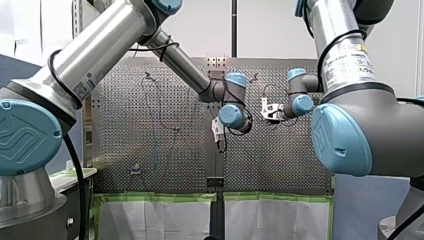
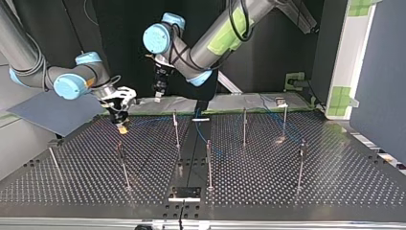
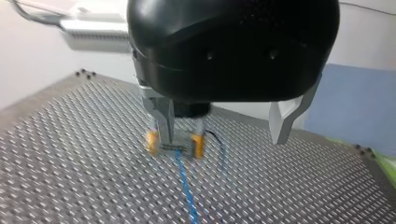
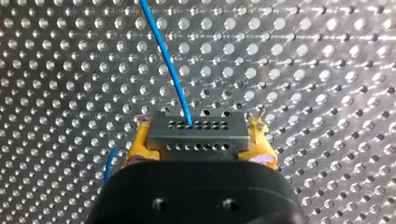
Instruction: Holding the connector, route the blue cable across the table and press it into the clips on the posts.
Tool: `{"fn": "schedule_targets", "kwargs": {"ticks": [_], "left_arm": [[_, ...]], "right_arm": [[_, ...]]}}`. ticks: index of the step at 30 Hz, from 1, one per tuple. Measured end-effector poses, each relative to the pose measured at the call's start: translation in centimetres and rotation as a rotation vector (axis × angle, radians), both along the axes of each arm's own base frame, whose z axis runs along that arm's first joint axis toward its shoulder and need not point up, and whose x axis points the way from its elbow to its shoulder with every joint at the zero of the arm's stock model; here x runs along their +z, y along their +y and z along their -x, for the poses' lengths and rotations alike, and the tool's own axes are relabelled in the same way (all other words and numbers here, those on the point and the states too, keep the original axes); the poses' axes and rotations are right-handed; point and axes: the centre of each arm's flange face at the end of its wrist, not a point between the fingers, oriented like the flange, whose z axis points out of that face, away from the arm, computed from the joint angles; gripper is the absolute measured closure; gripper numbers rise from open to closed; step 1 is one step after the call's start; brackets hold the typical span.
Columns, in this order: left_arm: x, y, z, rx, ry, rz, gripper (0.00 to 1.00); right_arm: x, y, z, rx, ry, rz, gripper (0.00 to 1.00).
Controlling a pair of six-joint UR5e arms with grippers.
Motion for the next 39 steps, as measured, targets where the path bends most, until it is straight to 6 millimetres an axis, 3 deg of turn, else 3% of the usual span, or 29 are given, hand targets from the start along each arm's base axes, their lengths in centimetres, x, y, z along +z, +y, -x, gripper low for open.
{"fn": "schedule_targets", "kwargs": {"ticks": [14,25,39], "left_arm": [[-3.9,-2.8,-1.0,0.100,0.026,-0.031,0.00],[-1.4,-4.9,-2.5,0.176,-0.043,0.036,0.00],[-4.6,-6.7,-5.2,0.198,-0.038,0.057,0.00]], "right_arm": [[-0.3,-0.3,1.5,0.021,-0.009,-0.014,1.00],[-0.3,-0.3,1.6,0.030,-0.012,-0.015,1.00],[-0.3,-0.2,1.5,0.038,-0.014,-0.015,1.00]]}}
